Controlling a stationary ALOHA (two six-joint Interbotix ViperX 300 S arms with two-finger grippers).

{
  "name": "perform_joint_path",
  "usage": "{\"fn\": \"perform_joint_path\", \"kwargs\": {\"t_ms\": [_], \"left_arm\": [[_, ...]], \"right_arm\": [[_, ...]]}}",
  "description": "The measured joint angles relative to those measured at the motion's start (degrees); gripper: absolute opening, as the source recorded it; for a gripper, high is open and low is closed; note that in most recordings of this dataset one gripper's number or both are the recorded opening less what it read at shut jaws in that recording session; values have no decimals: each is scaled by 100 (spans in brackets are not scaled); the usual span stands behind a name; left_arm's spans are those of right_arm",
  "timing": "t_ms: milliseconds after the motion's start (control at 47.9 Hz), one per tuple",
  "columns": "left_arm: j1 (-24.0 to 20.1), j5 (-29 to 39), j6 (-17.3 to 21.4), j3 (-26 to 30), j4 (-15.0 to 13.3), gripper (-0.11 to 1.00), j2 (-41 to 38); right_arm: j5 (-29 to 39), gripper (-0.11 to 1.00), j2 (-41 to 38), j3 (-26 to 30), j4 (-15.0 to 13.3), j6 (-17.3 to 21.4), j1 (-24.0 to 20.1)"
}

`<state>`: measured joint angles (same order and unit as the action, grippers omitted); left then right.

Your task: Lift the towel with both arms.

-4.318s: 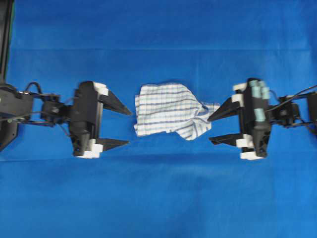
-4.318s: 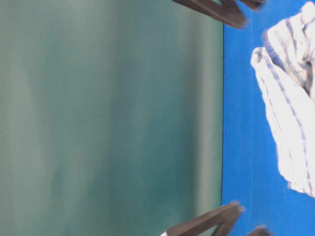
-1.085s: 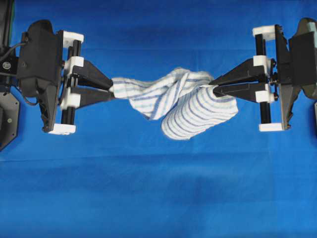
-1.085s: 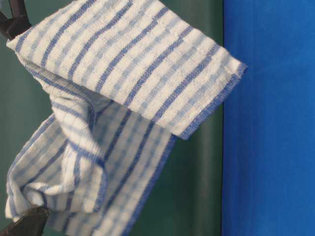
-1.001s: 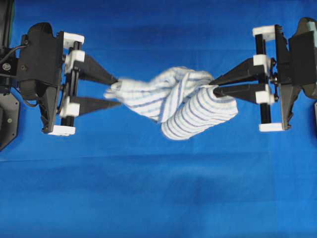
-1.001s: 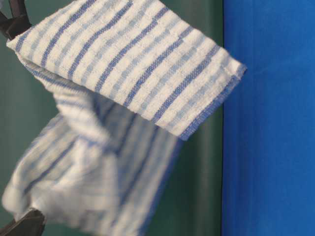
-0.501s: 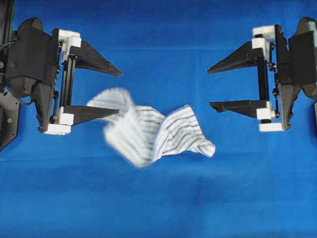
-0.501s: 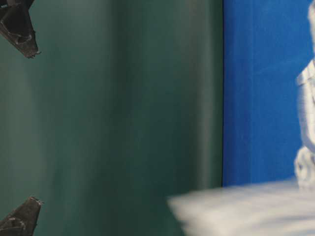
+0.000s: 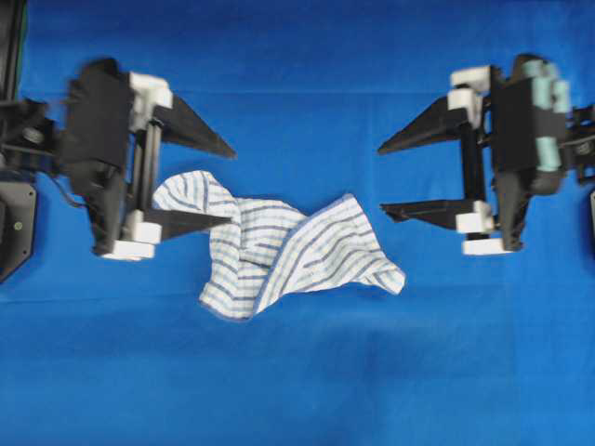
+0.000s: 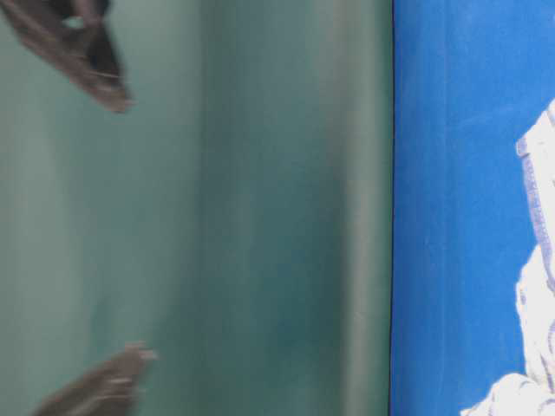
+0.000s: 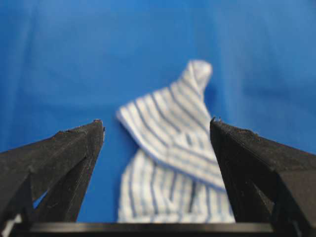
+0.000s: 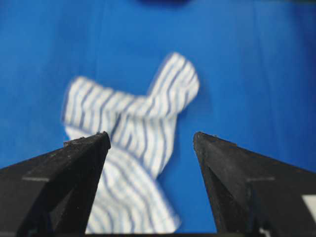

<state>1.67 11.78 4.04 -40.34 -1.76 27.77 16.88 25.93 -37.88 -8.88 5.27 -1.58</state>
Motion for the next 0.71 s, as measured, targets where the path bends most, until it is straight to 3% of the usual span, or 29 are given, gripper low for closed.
{"fn": "perform_joint_path", "kwargs": {"t_ms": [417,709], "left_arm": [[264,-26,-914,-211,-9,85,-1591],[448,-492,-1143,-229,-18,84,-2813]], "right_arm": [[-580,68,-1345,-422,79,554,-387],[-1090,68,-2514,-431,79,940,-510]]}}
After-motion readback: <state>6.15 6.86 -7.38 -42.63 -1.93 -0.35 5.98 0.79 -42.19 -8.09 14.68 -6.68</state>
